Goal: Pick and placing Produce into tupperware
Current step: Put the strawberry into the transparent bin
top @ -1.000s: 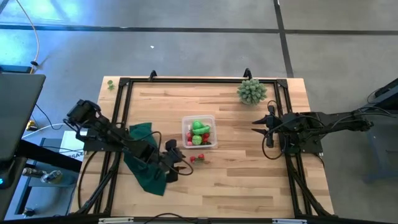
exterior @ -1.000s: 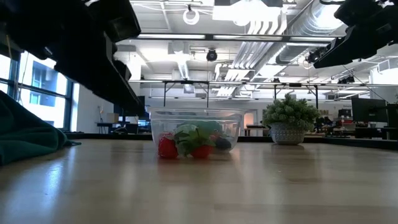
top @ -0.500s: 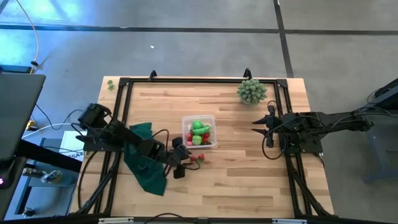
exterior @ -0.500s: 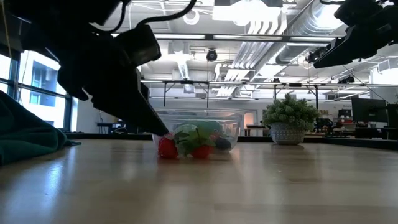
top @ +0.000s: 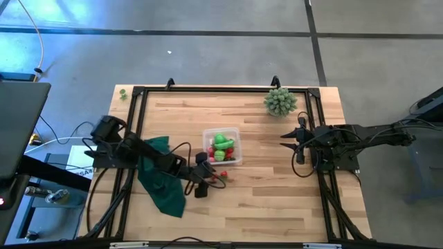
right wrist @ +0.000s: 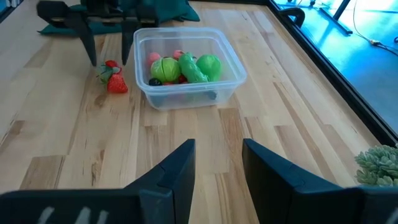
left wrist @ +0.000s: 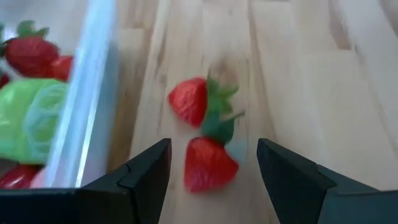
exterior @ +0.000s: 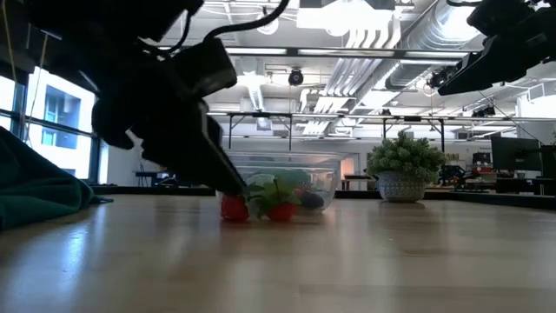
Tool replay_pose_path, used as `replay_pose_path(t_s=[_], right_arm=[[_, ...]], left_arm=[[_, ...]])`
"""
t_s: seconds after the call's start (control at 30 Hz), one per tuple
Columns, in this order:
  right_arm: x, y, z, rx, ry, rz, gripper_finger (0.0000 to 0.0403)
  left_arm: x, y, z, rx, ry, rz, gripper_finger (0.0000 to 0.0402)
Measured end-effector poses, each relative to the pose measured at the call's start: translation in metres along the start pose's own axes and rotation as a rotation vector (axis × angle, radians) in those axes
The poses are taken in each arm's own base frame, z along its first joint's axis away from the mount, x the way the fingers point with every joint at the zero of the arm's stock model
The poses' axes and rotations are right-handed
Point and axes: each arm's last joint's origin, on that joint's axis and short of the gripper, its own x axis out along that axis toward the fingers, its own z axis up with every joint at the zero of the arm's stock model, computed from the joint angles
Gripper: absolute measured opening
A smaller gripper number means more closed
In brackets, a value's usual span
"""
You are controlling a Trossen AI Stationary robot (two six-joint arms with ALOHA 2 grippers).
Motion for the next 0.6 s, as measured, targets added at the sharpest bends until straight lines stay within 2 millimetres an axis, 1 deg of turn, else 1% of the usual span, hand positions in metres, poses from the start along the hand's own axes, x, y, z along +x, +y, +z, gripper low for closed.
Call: replay_pose_path(t_s=[0.1,0.27,0.6], right_arm=[[0.000,0.000,0.000,0.000,0.000,0.000,0.0123],[0.000,0.000,0.000,0.000,-0.001,0.000,0.0123],[0.000,0.000,0.000,0.000,0.000,0.000,0.0123]], left_arm=[[0.005,0.001,-0.001,0.007,0.026,-0.014,0.0229],[0.014,0.001,0.002,0.016,0.031,-0.035,0.0229],[0.014,0.001,-0.001,0.024,0.055,-0.036,0.0229]])
